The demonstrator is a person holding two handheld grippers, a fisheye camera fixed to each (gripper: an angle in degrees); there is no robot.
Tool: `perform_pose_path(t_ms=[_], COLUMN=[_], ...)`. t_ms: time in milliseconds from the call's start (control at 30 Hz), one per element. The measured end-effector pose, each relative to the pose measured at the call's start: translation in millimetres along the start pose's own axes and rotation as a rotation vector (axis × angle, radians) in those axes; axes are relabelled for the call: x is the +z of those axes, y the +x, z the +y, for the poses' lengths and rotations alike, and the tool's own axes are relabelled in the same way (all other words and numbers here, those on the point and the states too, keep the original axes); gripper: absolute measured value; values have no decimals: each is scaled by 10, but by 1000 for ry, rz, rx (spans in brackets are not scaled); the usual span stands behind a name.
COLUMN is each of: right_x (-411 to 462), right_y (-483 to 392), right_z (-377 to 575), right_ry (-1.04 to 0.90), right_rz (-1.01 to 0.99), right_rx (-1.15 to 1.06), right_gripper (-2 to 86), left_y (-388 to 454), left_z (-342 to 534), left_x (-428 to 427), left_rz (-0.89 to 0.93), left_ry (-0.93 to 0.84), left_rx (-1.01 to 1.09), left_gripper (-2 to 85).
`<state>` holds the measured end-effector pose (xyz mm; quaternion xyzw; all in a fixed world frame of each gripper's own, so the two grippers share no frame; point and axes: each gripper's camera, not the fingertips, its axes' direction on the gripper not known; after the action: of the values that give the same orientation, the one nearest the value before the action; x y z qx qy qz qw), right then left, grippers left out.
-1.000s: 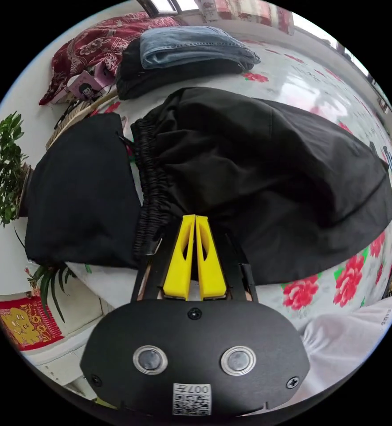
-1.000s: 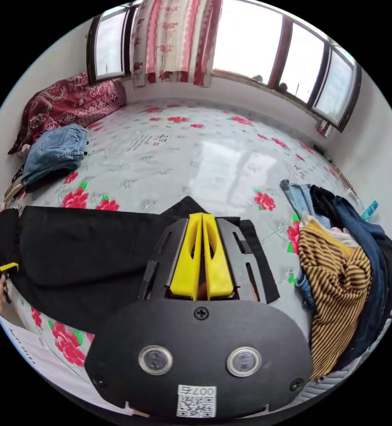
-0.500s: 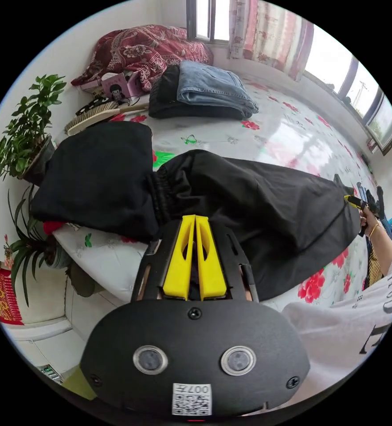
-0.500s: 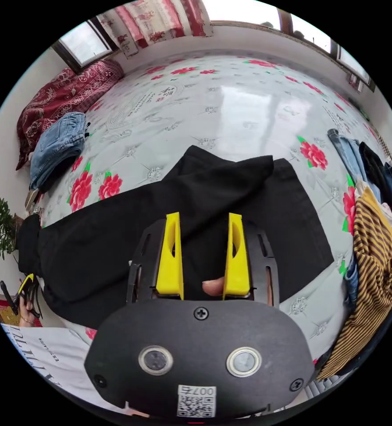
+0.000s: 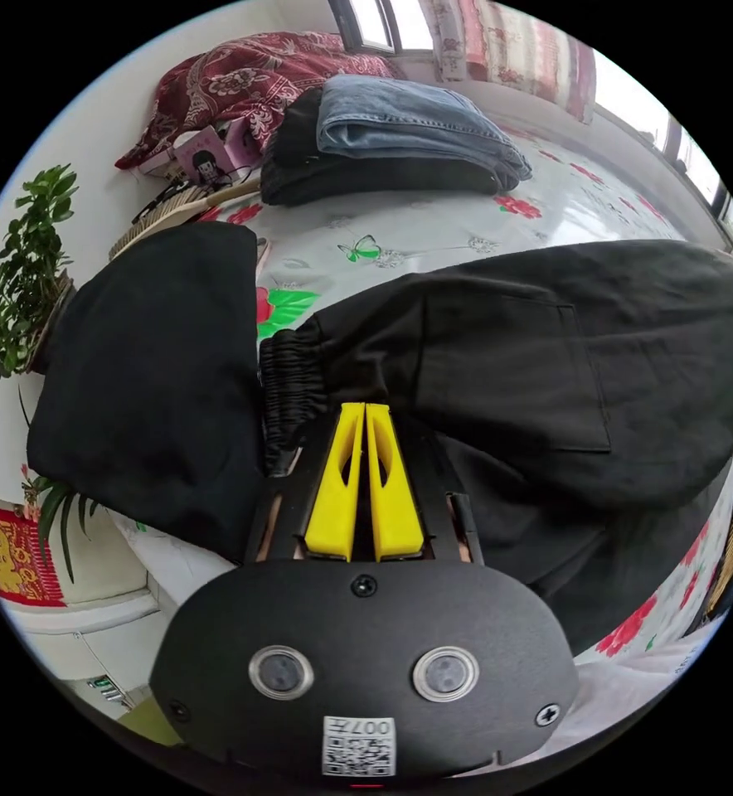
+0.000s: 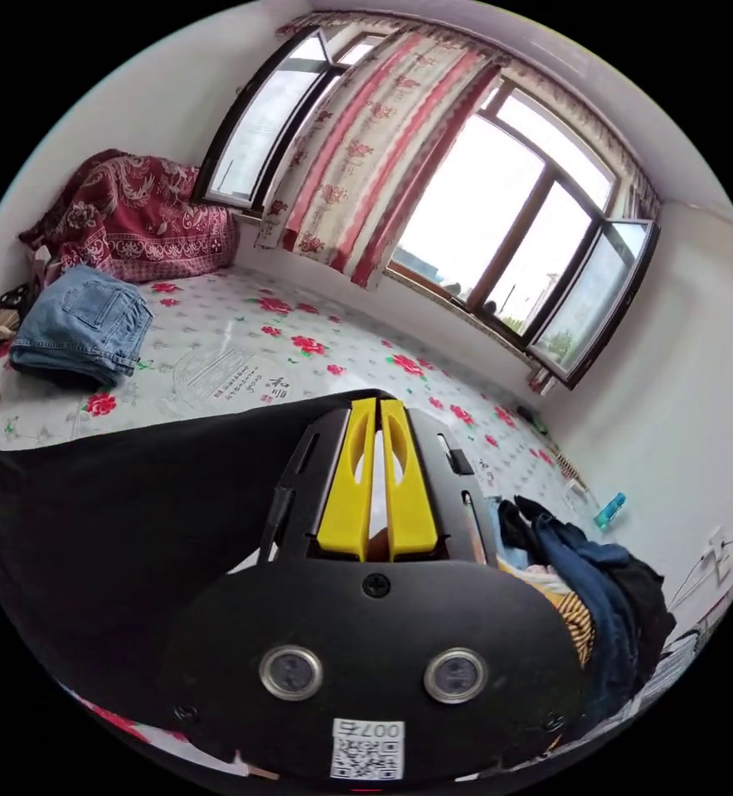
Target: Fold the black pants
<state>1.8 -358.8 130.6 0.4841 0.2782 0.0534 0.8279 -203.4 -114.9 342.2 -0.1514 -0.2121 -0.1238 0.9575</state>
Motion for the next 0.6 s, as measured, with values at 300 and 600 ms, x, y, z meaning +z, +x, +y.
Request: perform_pose_path(t_ms=[300,600], right_x=[1285,1045], right_y=[13,759], right_z=[303,2101], right_ry=[-311,-556], right_rz=[-410,-496], right_rx=[99,189], right_gripper=[79,85], left_y=[-130,-297], left_z=[-227,129], left_x=[121,-478], left_rz=[-85,-76], left_ry=[2,108], left_rx=[-115,-89], left_gripper=[-9,-9])
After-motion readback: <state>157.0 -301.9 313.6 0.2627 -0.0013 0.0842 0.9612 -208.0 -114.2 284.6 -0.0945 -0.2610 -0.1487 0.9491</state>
